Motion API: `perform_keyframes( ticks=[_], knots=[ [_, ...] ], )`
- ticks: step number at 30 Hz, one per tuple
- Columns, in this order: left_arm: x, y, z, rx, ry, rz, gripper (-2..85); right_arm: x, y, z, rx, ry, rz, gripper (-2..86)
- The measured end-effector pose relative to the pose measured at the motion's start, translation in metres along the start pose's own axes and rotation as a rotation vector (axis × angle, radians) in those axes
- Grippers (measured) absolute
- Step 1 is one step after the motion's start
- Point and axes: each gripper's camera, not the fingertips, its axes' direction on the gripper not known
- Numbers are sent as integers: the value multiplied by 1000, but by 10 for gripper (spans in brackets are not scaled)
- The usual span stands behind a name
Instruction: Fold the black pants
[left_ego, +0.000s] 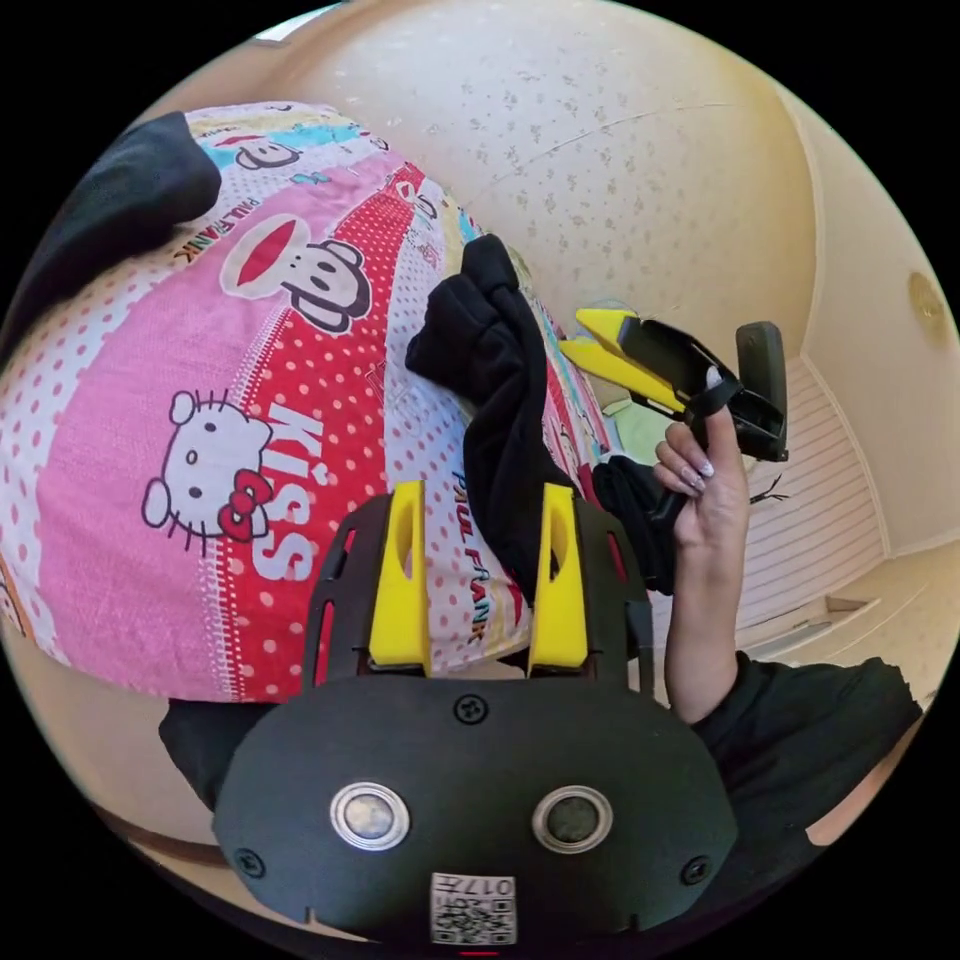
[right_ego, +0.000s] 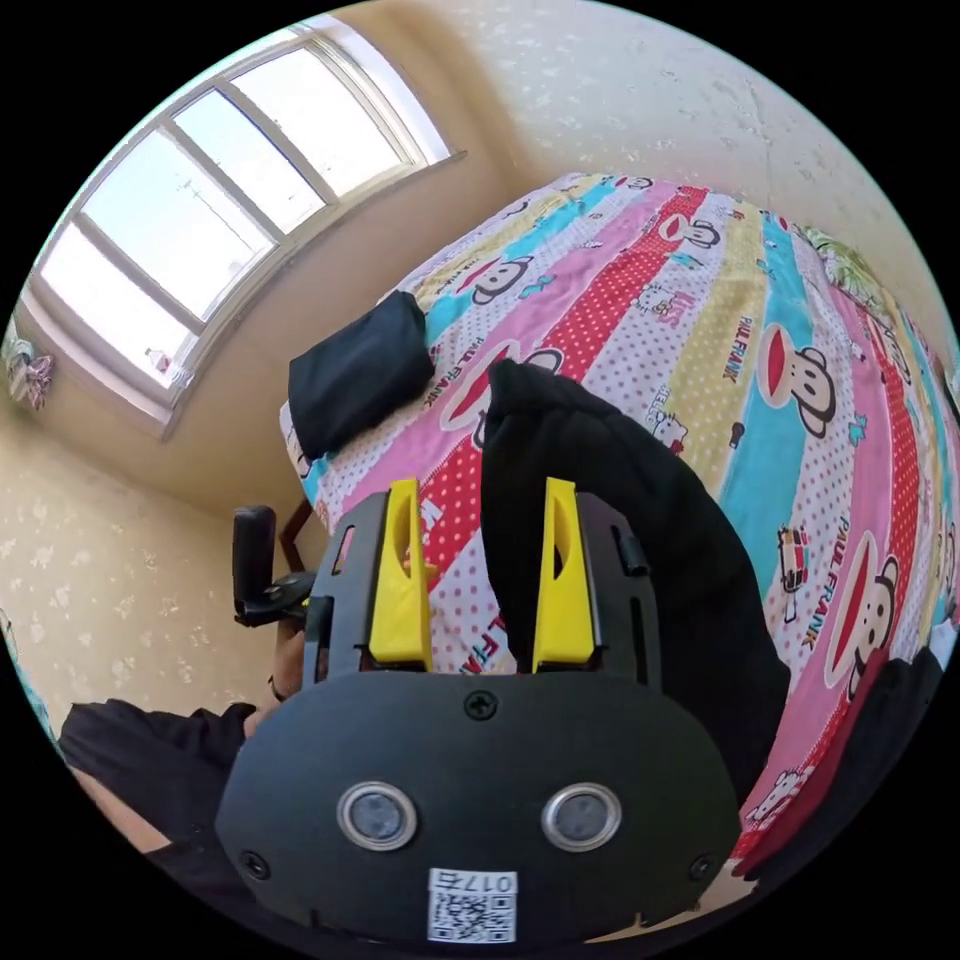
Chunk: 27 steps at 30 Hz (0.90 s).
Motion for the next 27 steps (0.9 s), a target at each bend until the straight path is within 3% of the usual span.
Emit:
perform_keyframes(
  ticks=[4,7,12,15,19,23,27],
  knots=[
    [-4,4,15,58,41,-27,149,-13,-26,39,-176,166,-21,151],
    [-9,20,32,99,108,-53,144,-15,-15,28,-169,106,-16,119],
    [15,32,47,169,12,97,132,-26,28,-34,-35,146,-52,44],
    [43,30,76,114,76,229,148,-34,52,-72,40,208,-47,37],
    [59,32,111,36,-195,98,90,-53,86,-130,140,330,-57,32],
    [80,70,50,269,59,53,22,-74,145,-224,296,564,-41,29],
    [155,106,-10,395,50,189,5,-81,229,-345,568,528,24,28]
  ],
)
